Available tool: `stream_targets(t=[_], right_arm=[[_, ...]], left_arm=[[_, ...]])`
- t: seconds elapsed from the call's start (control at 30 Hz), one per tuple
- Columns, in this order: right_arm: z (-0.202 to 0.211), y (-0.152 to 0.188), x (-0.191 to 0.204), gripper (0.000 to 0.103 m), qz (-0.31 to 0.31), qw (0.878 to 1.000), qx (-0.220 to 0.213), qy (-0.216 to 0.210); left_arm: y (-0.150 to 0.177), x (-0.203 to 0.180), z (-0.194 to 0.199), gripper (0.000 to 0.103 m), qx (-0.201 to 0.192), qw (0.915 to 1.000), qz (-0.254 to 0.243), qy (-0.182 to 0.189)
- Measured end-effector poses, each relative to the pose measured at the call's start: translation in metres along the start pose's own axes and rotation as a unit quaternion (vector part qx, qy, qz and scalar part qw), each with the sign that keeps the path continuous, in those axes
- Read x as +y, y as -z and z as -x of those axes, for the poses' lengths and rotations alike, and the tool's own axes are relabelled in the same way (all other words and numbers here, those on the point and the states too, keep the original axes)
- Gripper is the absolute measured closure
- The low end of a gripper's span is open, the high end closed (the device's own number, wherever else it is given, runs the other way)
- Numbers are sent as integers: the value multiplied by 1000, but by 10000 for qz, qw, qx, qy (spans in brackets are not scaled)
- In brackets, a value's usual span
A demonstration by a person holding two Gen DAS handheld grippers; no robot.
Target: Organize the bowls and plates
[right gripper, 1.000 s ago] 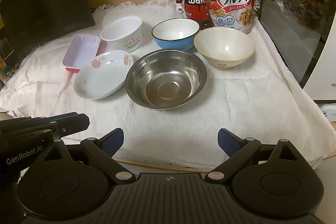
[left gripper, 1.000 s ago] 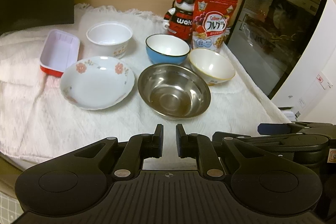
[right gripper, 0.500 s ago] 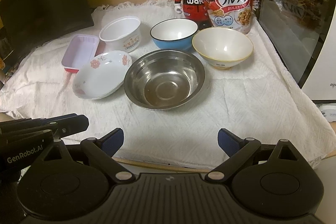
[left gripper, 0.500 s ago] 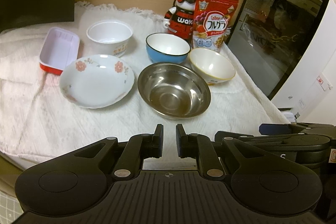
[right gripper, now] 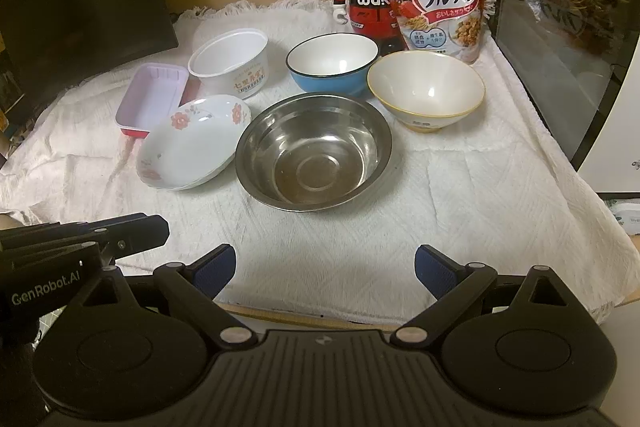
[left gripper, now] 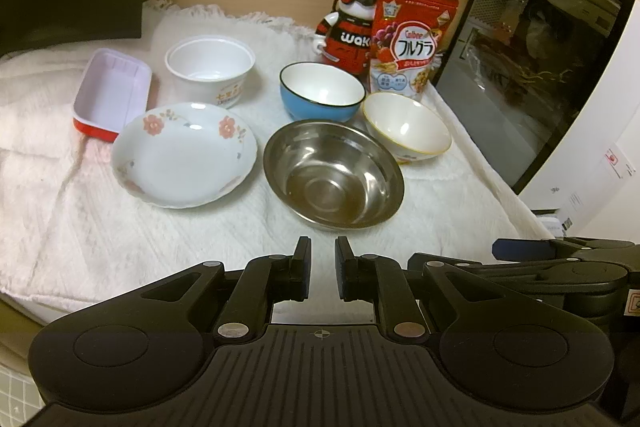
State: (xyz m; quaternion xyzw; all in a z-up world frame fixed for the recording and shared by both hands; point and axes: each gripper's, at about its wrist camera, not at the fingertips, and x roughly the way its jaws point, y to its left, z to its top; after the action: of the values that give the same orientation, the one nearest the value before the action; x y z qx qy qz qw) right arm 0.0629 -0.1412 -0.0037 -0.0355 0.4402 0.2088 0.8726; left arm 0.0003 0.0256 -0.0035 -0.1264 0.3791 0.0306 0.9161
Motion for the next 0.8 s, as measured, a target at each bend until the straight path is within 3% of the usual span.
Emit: stream_targets(t=[0.3,0.5,0.63,0.73,0.8], right_arm=[[-13,-7,-5,6,-18,10000,14,-59],[-26,-20,-24,6,-133,9969,-655,-409],[-43,-35,-33,6,-367,9930,-935,-626],[-55,-43,-31,6,-491,9927,-896,-637],[-64,-48,-27,6,-626,9933,-781,-581]], left_arm=[[-9,9,-17,88,86,9998,163,34],[-27,23,-44,88,-77,9996,271,83],[-42,43,-74,88,120,9977,388,540],[-50,68,-96,88,568,9876,779,1242],[-57,80,-106,88,844,9845,800,1311]])
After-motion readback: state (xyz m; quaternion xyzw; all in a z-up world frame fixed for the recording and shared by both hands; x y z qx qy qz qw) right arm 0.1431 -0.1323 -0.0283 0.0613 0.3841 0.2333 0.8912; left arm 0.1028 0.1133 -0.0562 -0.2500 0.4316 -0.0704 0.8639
